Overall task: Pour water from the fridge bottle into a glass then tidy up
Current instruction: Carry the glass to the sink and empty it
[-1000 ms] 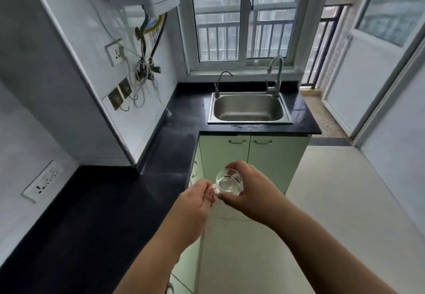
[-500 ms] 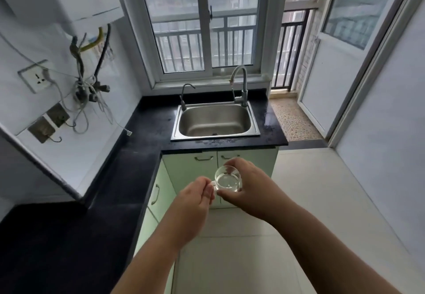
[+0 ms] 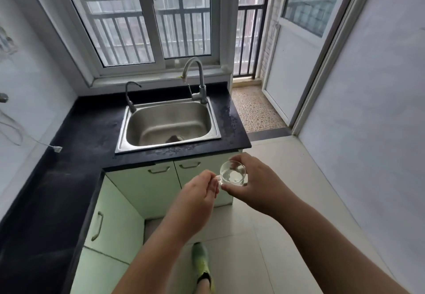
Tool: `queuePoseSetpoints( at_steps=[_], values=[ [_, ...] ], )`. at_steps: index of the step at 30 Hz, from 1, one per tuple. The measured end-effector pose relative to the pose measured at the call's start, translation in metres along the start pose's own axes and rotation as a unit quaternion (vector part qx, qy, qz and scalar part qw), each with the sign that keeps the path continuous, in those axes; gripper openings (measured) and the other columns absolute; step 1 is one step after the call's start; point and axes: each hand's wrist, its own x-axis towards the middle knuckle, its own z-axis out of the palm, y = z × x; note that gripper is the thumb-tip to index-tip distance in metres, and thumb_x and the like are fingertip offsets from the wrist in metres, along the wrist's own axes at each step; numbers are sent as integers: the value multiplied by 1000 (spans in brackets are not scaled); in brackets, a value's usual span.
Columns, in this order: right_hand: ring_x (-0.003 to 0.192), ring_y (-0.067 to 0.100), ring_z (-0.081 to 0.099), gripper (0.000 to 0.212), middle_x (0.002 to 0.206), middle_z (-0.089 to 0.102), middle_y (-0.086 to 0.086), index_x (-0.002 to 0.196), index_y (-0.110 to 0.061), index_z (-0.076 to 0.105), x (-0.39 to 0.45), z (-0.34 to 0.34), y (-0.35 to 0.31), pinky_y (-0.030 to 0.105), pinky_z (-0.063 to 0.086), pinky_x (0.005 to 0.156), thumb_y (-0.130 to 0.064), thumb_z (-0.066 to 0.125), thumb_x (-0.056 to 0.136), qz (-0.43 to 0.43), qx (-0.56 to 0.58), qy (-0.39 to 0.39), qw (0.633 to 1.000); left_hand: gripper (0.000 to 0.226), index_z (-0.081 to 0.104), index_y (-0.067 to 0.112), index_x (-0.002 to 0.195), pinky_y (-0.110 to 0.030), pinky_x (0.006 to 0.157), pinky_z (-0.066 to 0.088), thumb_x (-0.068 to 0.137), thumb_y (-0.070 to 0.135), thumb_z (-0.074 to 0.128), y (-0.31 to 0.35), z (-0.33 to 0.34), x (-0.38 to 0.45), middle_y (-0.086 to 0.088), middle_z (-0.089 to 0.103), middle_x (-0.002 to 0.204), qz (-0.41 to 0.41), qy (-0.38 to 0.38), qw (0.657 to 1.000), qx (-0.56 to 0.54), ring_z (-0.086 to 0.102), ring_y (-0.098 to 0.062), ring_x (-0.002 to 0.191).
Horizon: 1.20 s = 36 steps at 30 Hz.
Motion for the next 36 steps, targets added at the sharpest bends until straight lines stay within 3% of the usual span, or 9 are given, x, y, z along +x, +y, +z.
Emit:
queuePoseSetpoints(
  at_steps=[7, 9, 13, 18, 29, 34, 36],
  values=[
    [92, -9, 54, 57, 114, 56, -19, 127, -32, 52, 96, -17, 41, 8, 44, 80, -48, 81, 81, 42, -13, 23, 999, 27, 55, 26, 88, -46, 82, 53, 108, 39, 43, -5, 9, 125, 5, 64, 85, 33, -39, 999, -4, 61, -16, 84],
    [93, -5, 55, 57, 115, 56, -19, 127, -33, 51, 130, -24, 48, 8, 45, 80, -48, 81, 81, 53, -21, 30, 998, 26, 55, 24, 89, -44, 83, 52, 109, 36, 44, -4, 5, 165, 4, 64, 85, 47, -51, 998, -3, 60, -15, 84],
    [103, 3, 61, 58, 119, 61, -15, 126, -35, 52, 194, -35, 61, 21, 56, 87, -50, 82, 79, 82, -2, 42, 996, 24, 54, 29, 88, -43, 84, 52, 109, 35, 43, -3, -4, 240, 6, 64, 88, 66, -72, 995, 3, 61, -15, 88],
    [108, 7, 63, 57, 120, 63, -12, 128, -31, 54, 262, -35, 75, 30, 56, 93, -42, 82, 80, 97, 17, 61, 993, 25, 56, 22, 93, -44, 84, 51, 110, 34, 43, -9, -13, 317, 5, 65, 87, 71, -74, 995, 15, 61, -17, 86],
    [110, 3, 57, 61, 124, 59, -12, 135, -27, 55, 390, -37, 124, 22, 51, 96, -35, 84, 82, 57, 13, 5, 998, 24, 56, 26, 92, -45, 85, 55, 110, 34, 42, -32, -5, 432, 5, 68, 90, -10, -61, 998, 0, 66, -18, 84],
    [109, -2, 51, 65, 130, 60, -8, 138, -26, 56, 474, -43, 167, 1, 35, 83, -35, 86, 81, 22, 25, -55, 998, 25, 60, 23, 95, -46, 89, 55, 110, 31, 42, -41, 14, 502, 6, 70, 91, -75, -21, 997, -12, 67, -18, 90],
    [108, -2, 51, 65, 131, 60, -6, 137, -25, 56, 512, -43, 186, -1, 34, 80, -35, 86, 81, 7, 30, -84, 996, 25, 61, 24, 95, -43, 88, 55, 110, 32, 43, -43, 20, 532, 6, 71, 91, -99, 6, 995, -12, 66, -16, 90]
  ],
)
